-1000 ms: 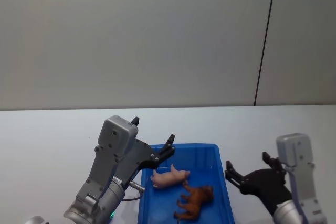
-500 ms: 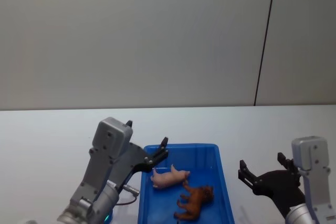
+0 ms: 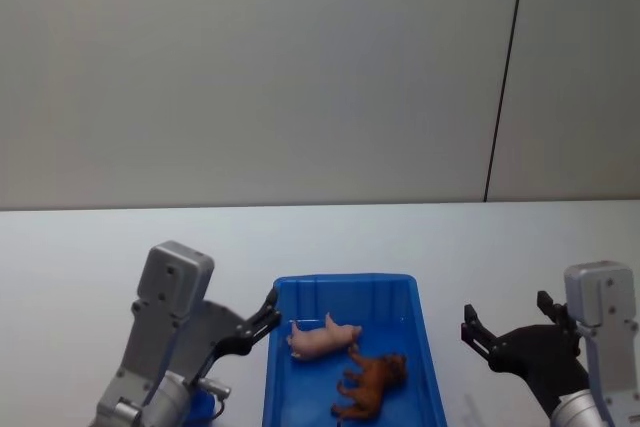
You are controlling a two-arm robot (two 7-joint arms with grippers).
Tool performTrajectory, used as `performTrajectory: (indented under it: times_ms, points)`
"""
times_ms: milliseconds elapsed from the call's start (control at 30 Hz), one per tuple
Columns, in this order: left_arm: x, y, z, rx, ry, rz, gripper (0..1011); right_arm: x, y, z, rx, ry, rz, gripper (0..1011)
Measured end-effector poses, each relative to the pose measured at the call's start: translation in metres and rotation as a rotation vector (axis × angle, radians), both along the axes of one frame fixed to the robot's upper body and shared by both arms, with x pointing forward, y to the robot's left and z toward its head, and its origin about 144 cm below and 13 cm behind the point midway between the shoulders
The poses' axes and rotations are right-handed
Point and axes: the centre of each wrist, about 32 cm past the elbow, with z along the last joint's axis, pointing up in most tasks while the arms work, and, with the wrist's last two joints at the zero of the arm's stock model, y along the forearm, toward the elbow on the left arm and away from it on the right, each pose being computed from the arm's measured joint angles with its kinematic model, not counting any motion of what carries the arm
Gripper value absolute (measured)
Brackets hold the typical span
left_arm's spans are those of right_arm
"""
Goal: Pick up the two dolls from the table and place them into the box.
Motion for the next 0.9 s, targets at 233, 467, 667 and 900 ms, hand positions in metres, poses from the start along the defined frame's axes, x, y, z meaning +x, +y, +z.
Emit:
performTrajectory:
  times_ms: [233,467,667,900]
  points:
    - [-0.007,0.008,-0.006,-0.008,0.069,0.036,1001,-0.001,0.0,0.0,0.0,0.0,-0.003,1001]
    - [-0.011,0.015,-0.014,-0.018,0.132,0.059,1002,-0.001,-0.001,0.0,-0.001,-0.002,-0.005,1001]
    - [-0.011,0.021,-0.022,-0.028,0.174,0.079,1001,-0.001,-0.001,0.0,-0.001,-0.002,-0.006,1001]
    - [-0.009,0.027,-0.028,-0.039,0.201,0.09,1002,-0.001,-0.001,0.0,-0.001,-0.002,-0.007,1001]
